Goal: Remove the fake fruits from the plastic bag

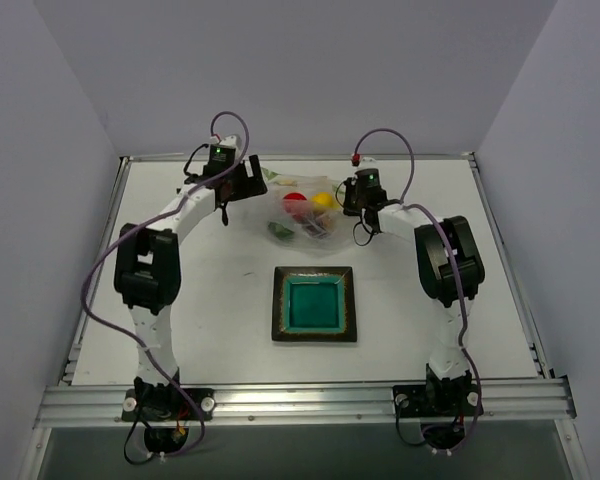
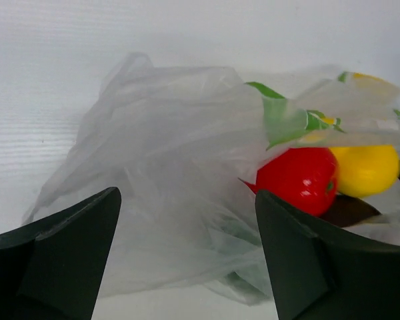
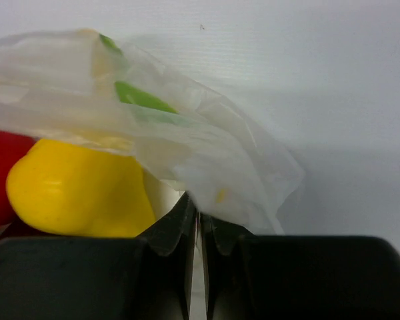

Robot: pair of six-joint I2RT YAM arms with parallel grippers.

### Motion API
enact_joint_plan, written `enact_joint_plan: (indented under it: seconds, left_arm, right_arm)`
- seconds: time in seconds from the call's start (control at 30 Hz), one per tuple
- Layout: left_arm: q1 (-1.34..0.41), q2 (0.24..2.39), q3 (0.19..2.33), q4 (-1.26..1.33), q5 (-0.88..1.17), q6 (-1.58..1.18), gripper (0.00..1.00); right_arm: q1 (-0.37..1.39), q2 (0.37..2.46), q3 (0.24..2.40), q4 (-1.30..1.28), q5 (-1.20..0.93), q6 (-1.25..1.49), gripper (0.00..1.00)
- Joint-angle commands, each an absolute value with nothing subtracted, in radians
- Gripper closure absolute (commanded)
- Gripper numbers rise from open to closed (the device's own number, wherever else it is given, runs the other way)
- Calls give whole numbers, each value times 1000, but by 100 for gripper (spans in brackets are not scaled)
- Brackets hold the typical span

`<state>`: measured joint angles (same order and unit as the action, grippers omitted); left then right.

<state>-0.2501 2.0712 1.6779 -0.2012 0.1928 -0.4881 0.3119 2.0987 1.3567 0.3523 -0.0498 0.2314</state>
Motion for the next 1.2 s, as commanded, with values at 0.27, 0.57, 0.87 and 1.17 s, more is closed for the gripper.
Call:
enact_joint_plan:
  seconds: [0.27,0.57,0.87,1.17]
  left_arm:
    - [-411,1626,1379,-135,-7,-624,15]
    - [-502,1588,1296,-17,-66,-739,13]
    - [-535,1747,1334,84,-78,-810,9]
    - [-535,1858,1361,135,-134,-831,42]
  right_arm:
    - [347,1954,1304,348,-3,276,98]
    - [354,1914,1241,377,-14,279,98]
    - [370,1864,1250,348,-12,267,92]
    - [374,1838,1255,307,-23,250,73]
